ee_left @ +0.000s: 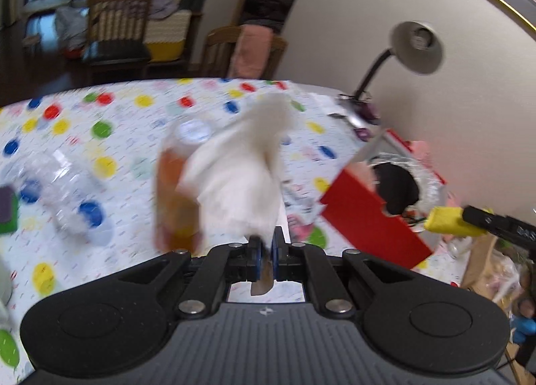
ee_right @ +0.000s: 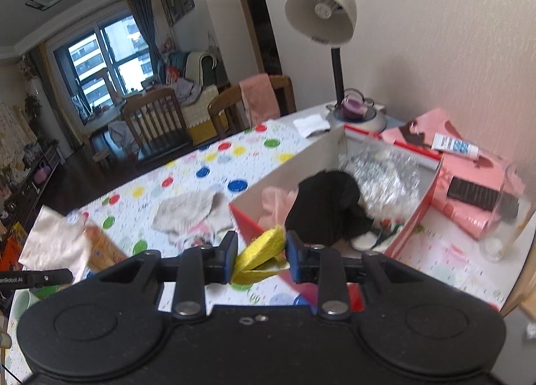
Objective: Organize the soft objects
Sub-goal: 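Lift and carry the yellow sponge and white tissue with both tools over the box, then lower the sponge and tissue into the box and open both tools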
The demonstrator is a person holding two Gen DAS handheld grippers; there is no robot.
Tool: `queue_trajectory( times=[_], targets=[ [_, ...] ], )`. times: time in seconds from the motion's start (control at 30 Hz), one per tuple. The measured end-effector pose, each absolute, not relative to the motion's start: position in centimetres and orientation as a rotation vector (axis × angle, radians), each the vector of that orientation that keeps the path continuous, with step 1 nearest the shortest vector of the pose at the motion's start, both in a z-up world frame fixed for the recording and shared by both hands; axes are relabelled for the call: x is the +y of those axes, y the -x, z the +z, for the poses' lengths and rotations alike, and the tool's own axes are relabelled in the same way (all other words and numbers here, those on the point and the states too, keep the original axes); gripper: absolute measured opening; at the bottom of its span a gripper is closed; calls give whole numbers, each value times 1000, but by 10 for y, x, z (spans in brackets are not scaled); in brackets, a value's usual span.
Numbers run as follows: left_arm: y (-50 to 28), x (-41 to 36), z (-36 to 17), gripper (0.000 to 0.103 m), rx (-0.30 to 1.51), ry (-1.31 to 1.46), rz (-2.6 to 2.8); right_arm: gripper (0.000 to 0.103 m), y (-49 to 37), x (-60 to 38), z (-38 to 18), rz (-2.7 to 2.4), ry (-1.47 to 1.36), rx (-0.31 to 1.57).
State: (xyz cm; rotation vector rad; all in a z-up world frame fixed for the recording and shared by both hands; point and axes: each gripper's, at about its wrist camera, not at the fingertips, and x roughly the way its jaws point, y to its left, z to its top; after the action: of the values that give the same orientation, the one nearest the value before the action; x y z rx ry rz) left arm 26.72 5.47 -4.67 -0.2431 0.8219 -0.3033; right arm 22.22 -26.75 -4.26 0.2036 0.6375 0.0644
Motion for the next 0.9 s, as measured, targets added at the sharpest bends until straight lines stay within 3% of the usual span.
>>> queue_trajectory(
  times=[0.5,0.9],
  targets=[
    [-319,-64,-24,6,841,142,-448,29,-257,-334,-47,69,-231,610],
    [-381,-158,-46,6,939,70,-495,29,-296,-364,-83,161,-147,768]
  ],
)
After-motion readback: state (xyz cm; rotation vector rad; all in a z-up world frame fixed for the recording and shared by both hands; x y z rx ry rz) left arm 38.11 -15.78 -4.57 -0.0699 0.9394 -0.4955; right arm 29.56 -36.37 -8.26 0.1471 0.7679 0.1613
